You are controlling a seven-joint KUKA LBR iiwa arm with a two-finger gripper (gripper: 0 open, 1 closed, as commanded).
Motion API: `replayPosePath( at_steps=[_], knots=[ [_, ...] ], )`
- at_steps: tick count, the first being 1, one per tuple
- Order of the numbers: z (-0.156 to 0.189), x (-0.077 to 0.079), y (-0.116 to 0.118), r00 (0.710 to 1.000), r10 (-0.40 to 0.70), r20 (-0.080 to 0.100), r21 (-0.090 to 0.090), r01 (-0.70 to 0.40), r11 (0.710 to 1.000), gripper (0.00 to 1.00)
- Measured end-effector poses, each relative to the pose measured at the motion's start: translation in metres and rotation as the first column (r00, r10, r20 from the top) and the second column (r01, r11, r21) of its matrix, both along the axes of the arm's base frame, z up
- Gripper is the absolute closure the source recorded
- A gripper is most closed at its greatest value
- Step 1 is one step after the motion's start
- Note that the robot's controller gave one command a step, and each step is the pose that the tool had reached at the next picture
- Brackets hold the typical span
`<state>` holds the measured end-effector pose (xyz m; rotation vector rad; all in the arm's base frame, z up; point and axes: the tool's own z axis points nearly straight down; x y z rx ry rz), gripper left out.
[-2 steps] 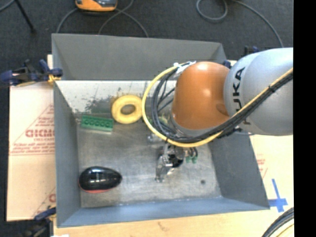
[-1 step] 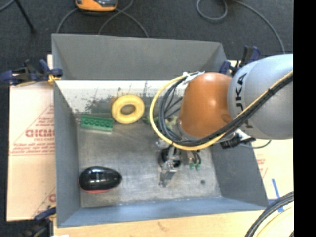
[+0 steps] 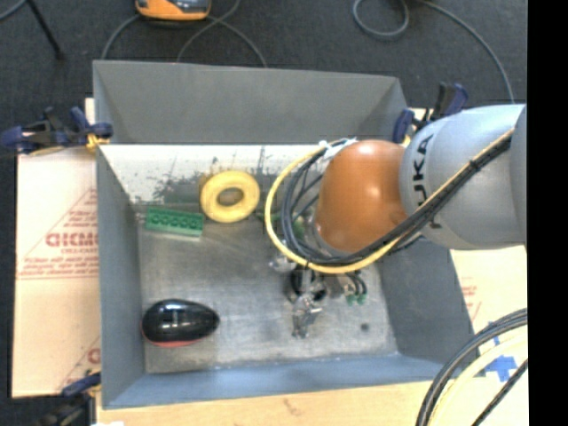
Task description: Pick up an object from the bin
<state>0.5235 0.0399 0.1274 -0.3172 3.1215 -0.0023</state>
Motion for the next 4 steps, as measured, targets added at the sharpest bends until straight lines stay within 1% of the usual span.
replayPosePath(
  at_steps=[1,2,3,4],
  knots=[
    [-0.038,-0.004,-0.023,0.995,0.097,0.001,0.002,-0.097,0.995,0.00],
    [-0.051,0.023,-0.045,0.998,0.062,-0.006,0.002,-0.062,0.998,0.00],
    [-0.052,0.044,-0.056,0.998,0.058,0.002,0.000,-0.058,0.998,0.00],
    [-0.053,0.084,-0.083,0.998,0.070,0.002,0.004,-0.070,0.998,1.00]
  ],
)
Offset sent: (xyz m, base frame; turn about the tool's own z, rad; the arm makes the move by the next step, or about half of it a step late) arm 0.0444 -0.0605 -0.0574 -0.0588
